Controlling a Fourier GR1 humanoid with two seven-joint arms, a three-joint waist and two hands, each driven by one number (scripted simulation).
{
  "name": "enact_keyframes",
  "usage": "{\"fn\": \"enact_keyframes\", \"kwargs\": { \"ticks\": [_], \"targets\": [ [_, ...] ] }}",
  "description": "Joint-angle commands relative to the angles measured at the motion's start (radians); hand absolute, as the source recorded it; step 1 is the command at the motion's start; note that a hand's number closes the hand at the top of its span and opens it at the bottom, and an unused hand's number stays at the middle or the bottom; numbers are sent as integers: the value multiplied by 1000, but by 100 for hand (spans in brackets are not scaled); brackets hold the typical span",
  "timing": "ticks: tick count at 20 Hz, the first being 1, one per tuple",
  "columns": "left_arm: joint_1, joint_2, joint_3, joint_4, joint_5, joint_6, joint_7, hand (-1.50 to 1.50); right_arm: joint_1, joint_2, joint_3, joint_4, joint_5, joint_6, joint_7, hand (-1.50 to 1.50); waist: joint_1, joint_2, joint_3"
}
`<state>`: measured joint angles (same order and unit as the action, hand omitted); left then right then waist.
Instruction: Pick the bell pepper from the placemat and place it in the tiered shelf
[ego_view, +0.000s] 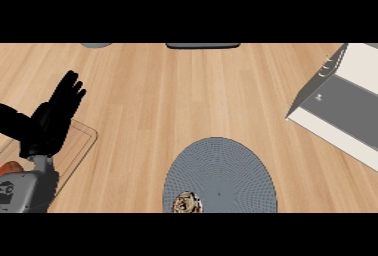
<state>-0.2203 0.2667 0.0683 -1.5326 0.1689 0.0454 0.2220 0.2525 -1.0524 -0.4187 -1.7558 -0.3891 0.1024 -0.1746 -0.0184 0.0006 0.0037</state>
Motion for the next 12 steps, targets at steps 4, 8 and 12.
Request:
{"fn": "enact_keyframes", "kwargs": {
  "ticks": [4, 8, 12],
  "targets": [
    [-82, -2, -2, 67, -25, -2, 11, 0, -111, -80, -103, 429, -14, 287, -225, 150, 21, 3, -3],
    [-61, -30, -25, 61, -25, -18, -18, 0, -239, -102, -51, 626, 44, 219, -153, -150, 37, 6, -3],
    [-48, -50, -47, 31, -43, -4, -14, 0, -430, -33, 27, 829, 119, 167, -292, -150, 63, 9, -1]
  ]
}}
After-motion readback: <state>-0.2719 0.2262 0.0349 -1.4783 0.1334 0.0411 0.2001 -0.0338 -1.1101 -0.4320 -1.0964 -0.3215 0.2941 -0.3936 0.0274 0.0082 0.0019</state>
